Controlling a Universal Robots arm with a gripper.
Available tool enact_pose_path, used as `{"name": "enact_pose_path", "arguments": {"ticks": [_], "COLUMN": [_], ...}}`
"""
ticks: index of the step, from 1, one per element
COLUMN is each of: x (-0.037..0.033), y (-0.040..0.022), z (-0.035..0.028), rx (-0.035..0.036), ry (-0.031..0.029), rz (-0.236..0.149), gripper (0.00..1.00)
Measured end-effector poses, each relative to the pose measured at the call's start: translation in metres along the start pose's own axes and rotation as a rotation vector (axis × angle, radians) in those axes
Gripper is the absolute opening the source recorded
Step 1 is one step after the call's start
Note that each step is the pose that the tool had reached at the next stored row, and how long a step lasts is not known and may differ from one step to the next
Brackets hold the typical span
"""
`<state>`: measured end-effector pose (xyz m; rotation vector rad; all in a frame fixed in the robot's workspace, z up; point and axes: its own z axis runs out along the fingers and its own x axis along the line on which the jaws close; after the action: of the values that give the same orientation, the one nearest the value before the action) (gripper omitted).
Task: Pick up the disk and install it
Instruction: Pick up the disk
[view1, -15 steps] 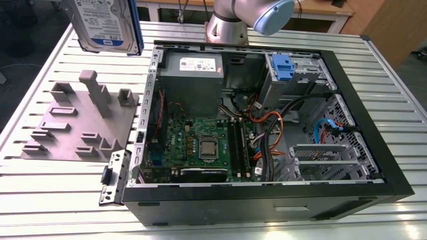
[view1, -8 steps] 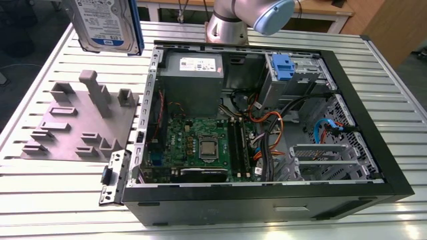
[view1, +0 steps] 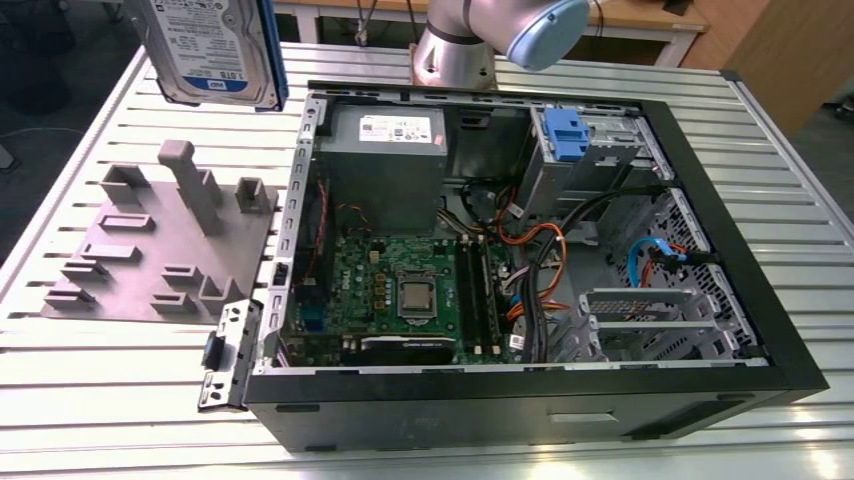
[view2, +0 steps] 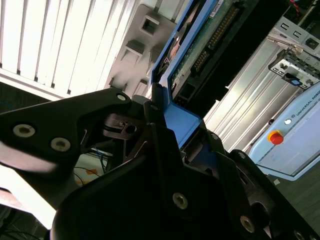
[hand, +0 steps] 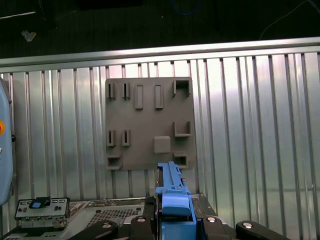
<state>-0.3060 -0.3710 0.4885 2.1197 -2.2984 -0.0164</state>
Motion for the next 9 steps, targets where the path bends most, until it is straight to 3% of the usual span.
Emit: {"name": "enact_pose_path", "arguments": {"ticks": [9], "x": [0.0028], "y": [-0.0003], "z": [0.0], "rx": [0.0], "ry": [0.0], "rz": [0.0], "gripper": [0.36]}}
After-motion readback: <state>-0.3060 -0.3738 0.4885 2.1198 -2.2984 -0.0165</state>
